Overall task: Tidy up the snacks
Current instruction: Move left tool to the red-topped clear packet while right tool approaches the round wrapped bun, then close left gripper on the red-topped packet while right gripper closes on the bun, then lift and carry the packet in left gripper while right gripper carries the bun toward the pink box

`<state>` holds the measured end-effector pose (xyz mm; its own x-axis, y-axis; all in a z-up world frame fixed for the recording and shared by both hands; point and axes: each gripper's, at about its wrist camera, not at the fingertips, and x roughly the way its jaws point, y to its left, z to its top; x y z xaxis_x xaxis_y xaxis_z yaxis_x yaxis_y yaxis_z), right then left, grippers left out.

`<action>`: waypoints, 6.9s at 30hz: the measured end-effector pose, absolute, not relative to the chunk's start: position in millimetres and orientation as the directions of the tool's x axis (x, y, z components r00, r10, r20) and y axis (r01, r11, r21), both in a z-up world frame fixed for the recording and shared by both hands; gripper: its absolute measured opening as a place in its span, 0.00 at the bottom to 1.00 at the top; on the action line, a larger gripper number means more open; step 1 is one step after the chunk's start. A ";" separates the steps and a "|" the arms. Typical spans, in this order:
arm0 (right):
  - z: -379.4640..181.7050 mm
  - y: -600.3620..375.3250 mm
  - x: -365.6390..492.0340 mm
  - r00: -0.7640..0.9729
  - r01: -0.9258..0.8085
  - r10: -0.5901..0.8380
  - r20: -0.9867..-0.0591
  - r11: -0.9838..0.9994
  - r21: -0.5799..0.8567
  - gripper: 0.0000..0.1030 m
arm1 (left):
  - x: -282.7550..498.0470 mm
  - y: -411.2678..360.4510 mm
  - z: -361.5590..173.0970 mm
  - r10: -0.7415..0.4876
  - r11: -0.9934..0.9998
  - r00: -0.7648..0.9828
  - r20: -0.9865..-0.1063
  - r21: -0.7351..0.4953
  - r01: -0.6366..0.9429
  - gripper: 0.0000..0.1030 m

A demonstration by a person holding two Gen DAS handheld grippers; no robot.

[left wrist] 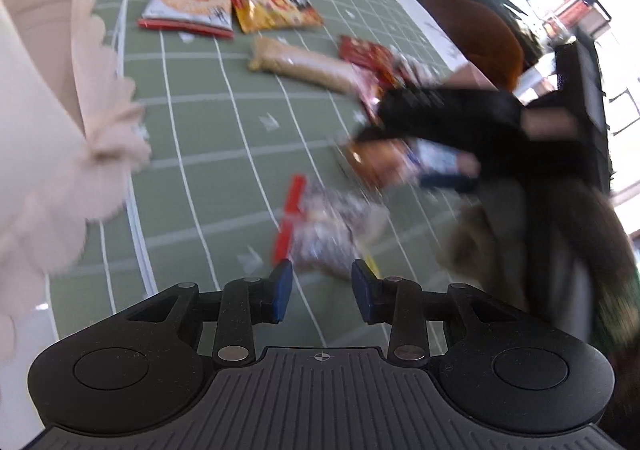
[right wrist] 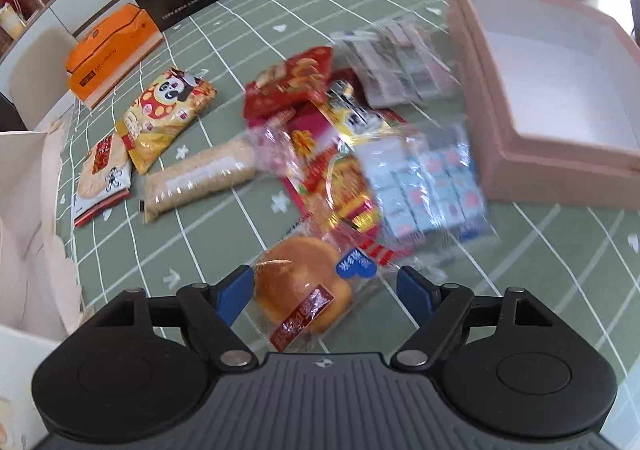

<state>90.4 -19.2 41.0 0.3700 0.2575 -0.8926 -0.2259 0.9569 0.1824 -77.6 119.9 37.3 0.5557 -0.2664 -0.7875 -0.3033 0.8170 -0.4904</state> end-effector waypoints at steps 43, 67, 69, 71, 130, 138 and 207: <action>32.2 -151.0 42.1 0.440 -0.142 0.120 -0.890 0.988 0.064 0.77 | -11.6 145.0 31.1 -0.224 0.781 0.609 -0.761 -0.514 -0.355 0.34; 20.2 -171.0 19.7 0.547 -0.200 0.123 -0.828 0.980 0.014 0.97 | 19.8 36.3 35.3 -0.133 0.958 0.503 -0.854 -0.240 -0.155 0.37; 18.9 -171.1 16.6 0.558 -0.193 0.121 -0.821 0.981 0.014 1.00 | 25.9 25.6 35.4 -0.117 0.969 0.509 -0.853 -0.210 -0.131 0.42; 17.6 -170.7 12.9 0.571 -0.189 0.119 -0.812 0.982 0.011 1.00 | 32.1 15.5 34.6 -0.088 0.981 0.514 -0.853 -0.165 -0.106 0.44; 11.7 -174.0 -17.7 0.664 -0.184 0.132 -0.736 0.983 0.010 1.00 | 34.4 30.0 34.2 -0.092 0.960 0.589 -0.803 -0.229 -0.161 0.52; 13.0 -172.7 -17.7 0.648 -0.196 0.137 -0.749 0.980 0.010 1.00 | 29.0 23.5 28.7 -0.152 0.979 0.614 -0.774 -0.203 -0.014 0.52; 31.4 -225.3 -4.2 0.537 -0.244 0.148 -0.830 0.970 0.015 0.74 | -12.0 -48.3 24.9 -0.125 0.977 0.546 -0.828 -0.007 0.213 0.69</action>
<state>-4.2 -225.3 31.4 0.5374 0.1481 -0.8302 -0.2435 0.9698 0.0154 -12.0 -48.3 24.9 0.5464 -0.1247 -0.8282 0.2129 0.9770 -0.0067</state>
